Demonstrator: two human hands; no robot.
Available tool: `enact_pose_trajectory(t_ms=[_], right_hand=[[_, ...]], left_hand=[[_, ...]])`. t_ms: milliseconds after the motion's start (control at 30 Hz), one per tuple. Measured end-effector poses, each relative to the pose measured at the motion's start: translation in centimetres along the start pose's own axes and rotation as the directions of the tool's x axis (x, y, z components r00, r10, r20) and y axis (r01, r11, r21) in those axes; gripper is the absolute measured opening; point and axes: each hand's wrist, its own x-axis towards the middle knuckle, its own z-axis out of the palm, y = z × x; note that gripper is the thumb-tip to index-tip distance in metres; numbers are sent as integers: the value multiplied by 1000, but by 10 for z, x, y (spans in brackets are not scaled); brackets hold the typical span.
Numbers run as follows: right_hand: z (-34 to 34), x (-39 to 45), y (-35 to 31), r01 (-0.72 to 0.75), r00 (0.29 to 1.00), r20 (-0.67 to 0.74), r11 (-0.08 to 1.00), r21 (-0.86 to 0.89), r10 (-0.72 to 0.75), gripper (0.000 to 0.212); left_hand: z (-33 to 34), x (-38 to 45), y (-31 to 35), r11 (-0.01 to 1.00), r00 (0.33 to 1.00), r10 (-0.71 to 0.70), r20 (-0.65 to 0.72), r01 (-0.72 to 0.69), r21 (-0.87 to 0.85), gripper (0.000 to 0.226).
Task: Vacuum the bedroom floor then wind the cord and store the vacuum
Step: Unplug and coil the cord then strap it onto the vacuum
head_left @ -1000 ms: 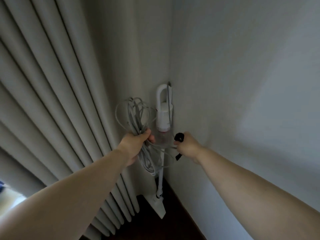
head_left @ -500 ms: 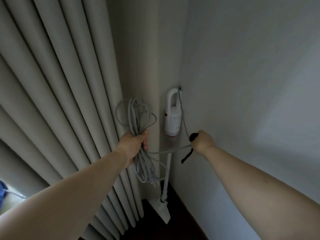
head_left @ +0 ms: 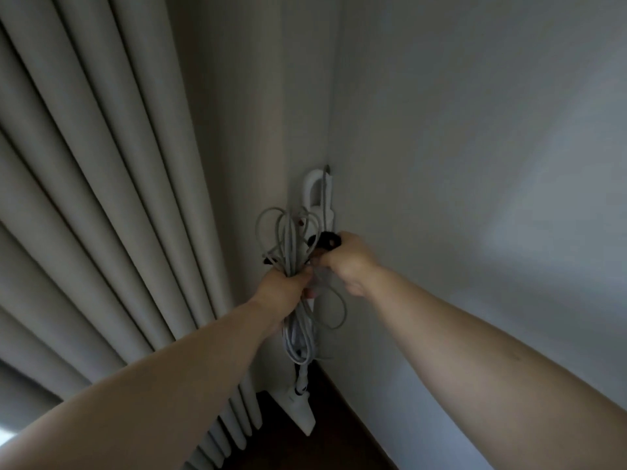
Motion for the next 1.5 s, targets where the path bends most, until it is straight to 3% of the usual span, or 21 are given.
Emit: enact_pose_trajectory(t_ms=[100, 167, 300, 367, 433, 533, 633, 733, 933, 1000, 1133, 1333, 1500], right_hand=[[-3, -3, 4, -38, 999, 36, 997, 69, 35, 39], [-6, -3, 9, -71, 997, 52, 983, 167, 63, 32], [-26, 21, 20, -77, 972, -192, 954, 290, 136, 20], [-34, 31, 22, -69, 951, -269, 955, 288, 150, 25], [-33, 36, 22, -30, 968, -243, 993, 114, 57, 31], [-18, 33, 21, 42, 999, -21, 953, -299, -50, 34], [-12, 33, 20, 95, 995, 50, 899, -428, -81, 32], [-16, 36, 12, 165, 985, 21, 898, -408, -171, 31], [-9, 34, -23, 355, 931, 62, 854, -380, -359, 11], [-10, 31, -33, 392, 917, 83, 845, -364, -390, 17], [-26, 34, -27, 328, 945, 85, 916, -231, -317, 20], [-45, 32, -8, 176, 975, 135, 984, 14, -176, 26], [-54, 39, 0, 189, 975, 119, 982, -3, -187, 30]], left_hand=[[4, -1, 3, 995, 998, -19, 57, 25, -101, 12], [3, -2, 5, 996, 996, -26, 82, 33, -78, 11], [-8, 0, 8, 997, 993, -79, 85, 78, 25, 15], [-13, 1, 9, 995, 995, -94, 44, 92, 45, 19], [-15, 0, 9, 994, 996, -83, 14, 82, 70, 30], [-22, -3, 8, 995, 996, -90, -16, 91, 39, 29], [-31, -6, 9, 996, 995, -83, -47, 81, -34, 20], [-40, -8, 10, 991, 993, -96, -63, 89, -100, 17], [-32, -5, 6, 993, 991, -114, -75, 111, -34, 9], [-20, -3, 6, 997, 988, -81, -132, 82, 1, 21], [1, 4, 11, 996, 963, -63, -261, 77, 45, 46], [25, 14, 29, 981, 928, -47, -371, -28, -193, 43], [47, 14, 33, 973, 945, -52, -322, -25, -229, 37]])
